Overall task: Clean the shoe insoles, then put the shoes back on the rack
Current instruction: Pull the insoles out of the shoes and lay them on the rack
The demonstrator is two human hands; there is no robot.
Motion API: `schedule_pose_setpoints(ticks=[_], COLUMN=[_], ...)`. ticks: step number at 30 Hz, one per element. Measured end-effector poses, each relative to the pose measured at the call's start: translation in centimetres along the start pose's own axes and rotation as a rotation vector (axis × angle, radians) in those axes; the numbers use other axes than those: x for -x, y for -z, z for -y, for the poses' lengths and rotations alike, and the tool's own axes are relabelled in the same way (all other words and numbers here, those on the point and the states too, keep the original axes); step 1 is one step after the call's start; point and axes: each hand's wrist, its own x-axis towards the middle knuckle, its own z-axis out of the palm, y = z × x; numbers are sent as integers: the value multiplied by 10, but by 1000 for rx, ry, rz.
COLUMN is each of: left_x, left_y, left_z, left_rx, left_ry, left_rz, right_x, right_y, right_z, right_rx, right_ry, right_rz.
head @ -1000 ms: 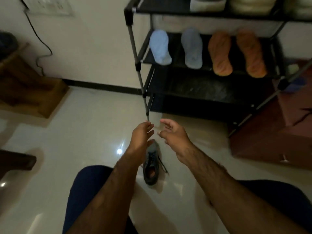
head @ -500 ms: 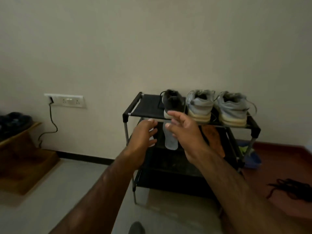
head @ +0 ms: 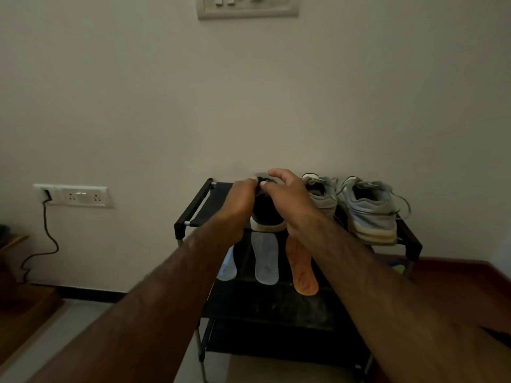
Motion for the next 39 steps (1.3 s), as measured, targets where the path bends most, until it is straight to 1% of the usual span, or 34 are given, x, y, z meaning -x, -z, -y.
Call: schedule_pose_setpoints(ticks=[4,7,10,13,16,19,24,28,31,35,39], left_x=[-27,-49,-68,-75,-76,-70,-41,1,36,94,146], left_y=[-8,-11,-9,-11,-16,-17,-8,8,19,25,31], left_z=[2,8,18,27,31,31,35,48,62,75,97], left_rx=[-46,-11,-17,-82,-73,-56,-76,-57,-54,-13,14], left_ry=[-13,56,63,84,109,98,47,-9,-13,-20,26], left_rz=[-11,-51,-36,-11,-10,-39,-83,-95,-56,-7,-37], right_x=[-19,-31,-40,-40,-40,-34,-8,26,59,107,149], right_y=[-5,-10,-15,-23,-25,-20,-19,-15,-9,-7,-7], right_z=[-12,-22,-32,-35,-38,-39,-43,-45,-46,-59,-83], right_rx=[16,26,1,-19,-46,-91,-142,-164,-208,-179,-147], right_ry=[-40,-61,-74,-70,-56,-51,-20,-22,-43,-50,-94], right_rz=[-6,-29,-66,-93,-107,-102,-44,-26,-15,-26,-33])
